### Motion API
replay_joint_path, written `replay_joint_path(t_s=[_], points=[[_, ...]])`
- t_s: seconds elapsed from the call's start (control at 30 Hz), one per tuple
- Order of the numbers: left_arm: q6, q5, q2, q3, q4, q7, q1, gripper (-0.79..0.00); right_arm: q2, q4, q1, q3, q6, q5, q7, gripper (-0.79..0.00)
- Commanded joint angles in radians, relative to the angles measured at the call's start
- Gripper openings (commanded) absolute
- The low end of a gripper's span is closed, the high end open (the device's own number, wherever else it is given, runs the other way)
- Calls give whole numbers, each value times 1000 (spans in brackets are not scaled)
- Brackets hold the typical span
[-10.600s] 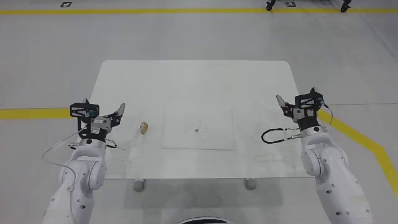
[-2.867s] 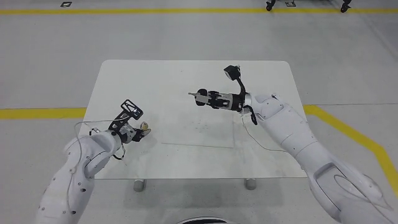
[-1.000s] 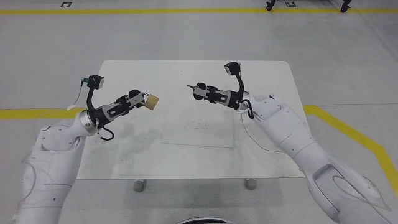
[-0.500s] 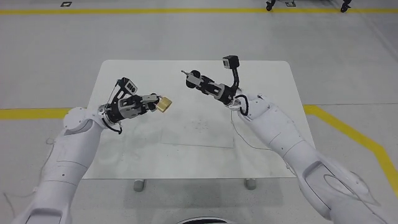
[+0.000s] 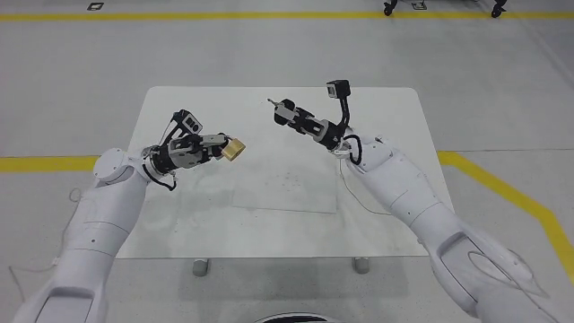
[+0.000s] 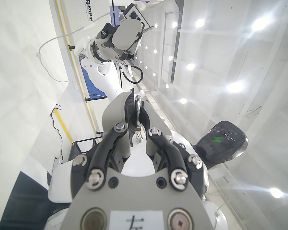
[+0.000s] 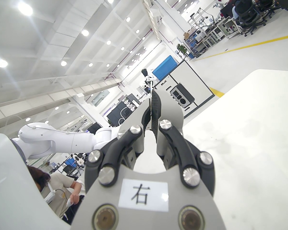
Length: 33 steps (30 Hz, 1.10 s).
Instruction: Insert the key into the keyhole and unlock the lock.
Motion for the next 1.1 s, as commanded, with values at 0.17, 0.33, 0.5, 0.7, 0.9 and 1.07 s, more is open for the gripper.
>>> replay_joint_path(t_s=[0.17,0.33,0.5,0.7,0.9,1.07], points=[[166,-52,-6,9,45,69,2,-785,23,-62,-36,46,46,-109,1,-785],[239,-8,-14,47,89,93,-33,-785,54,-141,-85,109,66,-326,-40,-785],[307,112,-13,96,109,99,-68,-785,98,-336,-165,209,137,-771,-126,-785],[352,138,-12,109,129,74,-86,-785,135,-595,-310,309,228,-1007,-184,-785],[338,86,-17,98,143,70,-91,-785,139,-639,-337,311,182,-977,-188,-785],[338,86,-17,98,143,70,-91,-785,139,-639,-337,311,182,-977,-188,-785]])
